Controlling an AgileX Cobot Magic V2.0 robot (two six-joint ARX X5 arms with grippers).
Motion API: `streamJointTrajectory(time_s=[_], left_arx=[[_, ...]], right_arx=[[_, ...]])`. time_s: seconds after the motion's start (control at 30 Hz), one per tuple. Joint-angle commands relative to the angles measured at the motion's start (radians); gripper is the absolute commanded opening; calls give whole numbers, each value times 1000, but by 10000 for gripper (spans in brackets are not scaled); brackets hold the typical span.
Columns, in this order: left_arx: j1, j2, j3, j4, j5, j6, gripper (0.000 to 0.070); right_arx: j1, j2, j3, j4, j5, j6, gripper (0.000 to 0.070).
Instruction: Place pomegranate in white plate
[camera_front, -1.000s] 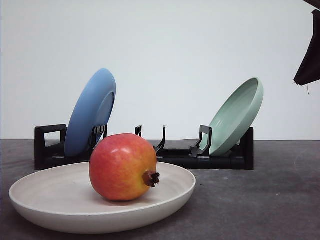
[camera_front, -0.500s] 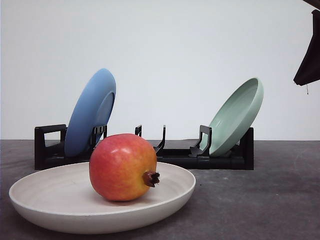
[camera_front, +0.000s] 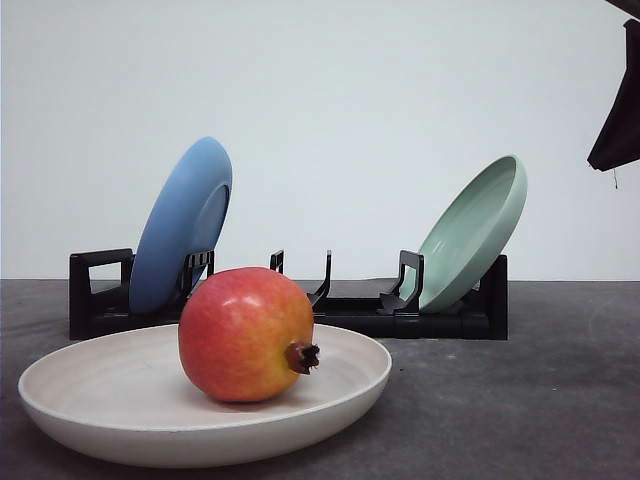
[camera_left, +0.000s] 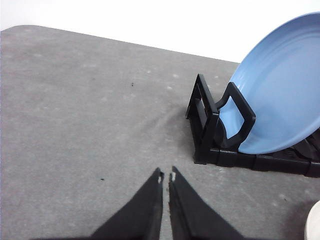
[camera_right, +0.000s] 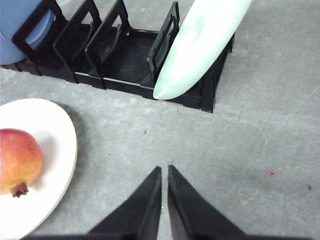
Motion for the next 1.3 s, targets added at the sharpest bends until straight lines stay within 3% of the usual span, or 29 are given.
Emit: streamJointTrajectory(time_s=[0.0, 0.17, 0.23, 0.27, 0.47, 0.87, 1.07, 1.27], left_arx=[[1, 0, -11, 0, 2, -8, 0], [1, 0, -11, 0, 2, -8, 0], [1, 0, -11, 0, 2, -8, 0], [1, 0, -11, 0, 2, -8, 0], [1, 0, -11, 0, 2, -8, 0], [1, 0, -11, 0, 2, -8, 0], [1, 0, -11, 0, 2, -8, 0], [1, 0, -11, 0, 2, -8, 0]], right_arx=[[4, 3, 2, 10, 0, -8, 18], [4, 2, 2, 10, 0, -9, 18], [3, -21, 1, 5, 14, -67, 18], [1, -40, 0, 4, 37, -130, 18], [-59, -221, -130, 84, 112, -218, 18], [-247, -680, -556, 310, 111, -200, 18], [-267, -801, -622, 321, 111, -195, 18], [-269, -801, -623, 325, 109, -194, 18]])
